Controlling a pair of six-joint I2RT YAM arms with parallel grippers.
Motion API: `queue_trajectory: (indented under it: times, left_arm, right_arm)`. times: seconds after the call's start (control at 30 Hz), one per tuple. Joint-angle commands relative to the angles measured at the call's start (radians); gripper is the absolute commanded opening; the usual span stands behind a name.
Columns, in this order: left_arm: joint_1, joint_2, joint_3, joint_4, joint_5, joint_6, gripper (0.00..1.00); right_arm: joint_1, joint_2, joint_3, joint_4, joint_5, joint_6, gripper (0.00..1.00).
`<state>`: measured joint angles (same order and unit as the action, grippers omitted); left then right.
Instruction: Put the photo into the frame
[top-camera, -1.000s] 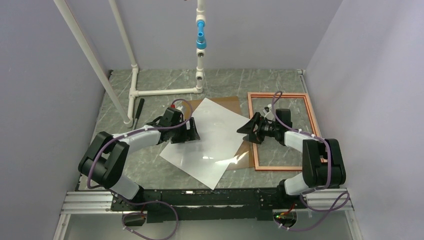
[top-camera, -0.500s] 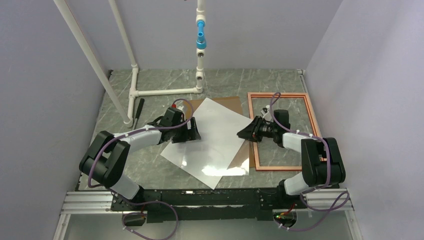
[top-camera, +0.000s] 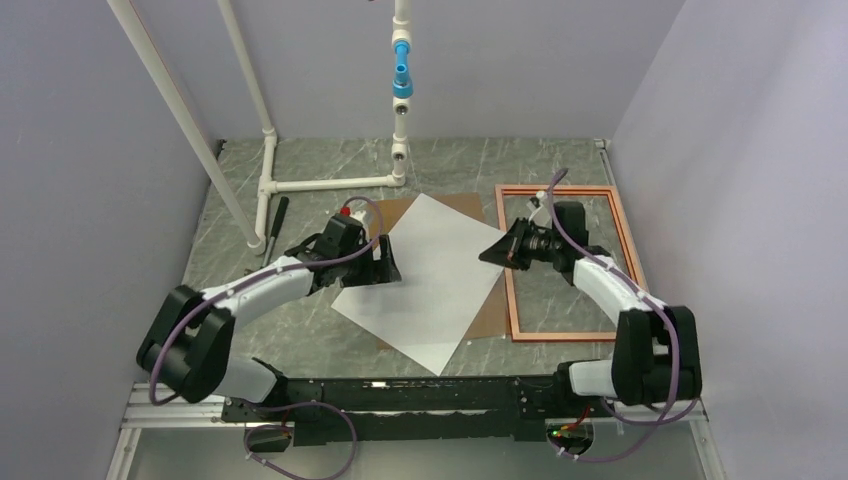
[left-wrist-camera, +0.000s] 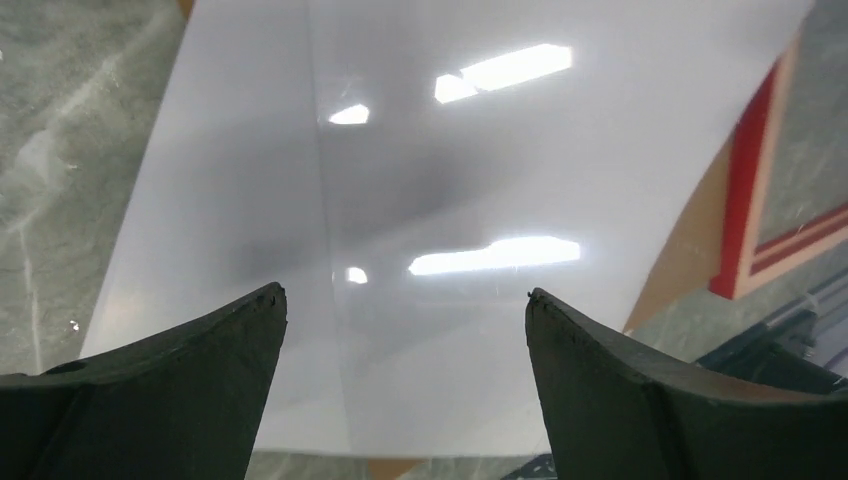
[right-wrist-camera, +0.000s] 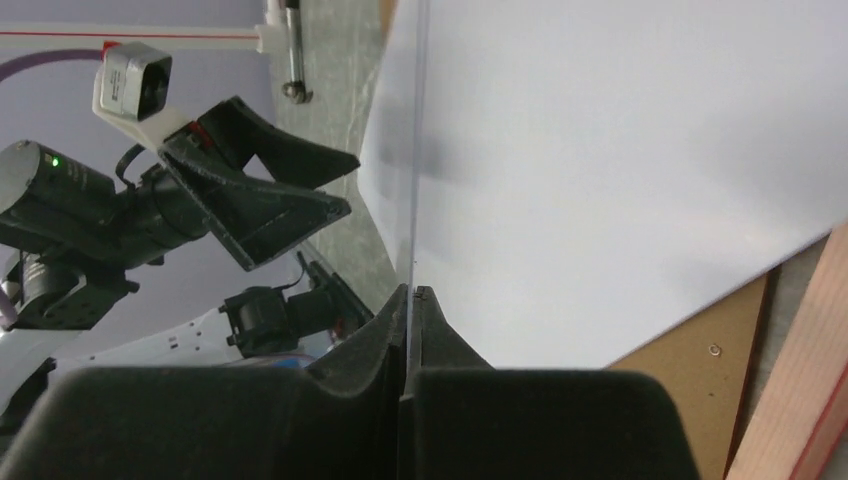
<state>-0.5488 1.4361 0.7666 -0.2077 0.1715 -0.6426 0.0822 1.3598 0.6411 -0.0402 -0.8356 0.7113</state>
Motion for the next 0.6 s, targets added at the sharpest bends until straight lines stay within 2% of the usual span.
queue_trajectory:
  times: [0.0, 0.13, 0.27, 0.57]
  left_arm:
    - [-0.024, -0.13, 0.037, -0.03, -0.039, 0.023, 0.93]
    - [-0.057, -0.192, 0.06, -0.044, -0.065, 0.038, 0.93]
    - [-0.093, -0.191, 0.1, -0.062, -0.09, 0.05, 0.92]
    - [-0.225, -0.012, 0.27, -0.088, -0.123, 0.06, 0.91]
  right_arm:
    - [-0.001, -0.129, 0.166, -0.229, 0.126, -0.115, 0.0]
    - [-0.001, -0.206, 0.271, -0.358, 0.228, -0.151, 0.0]
    - [-0.003, -0.277, 0.367, -0.469, 0.362, -0.179, 0.0]
    - [-0.003, -0.391, 0.56, -0.681, 0.713, -0.269, 0.0]
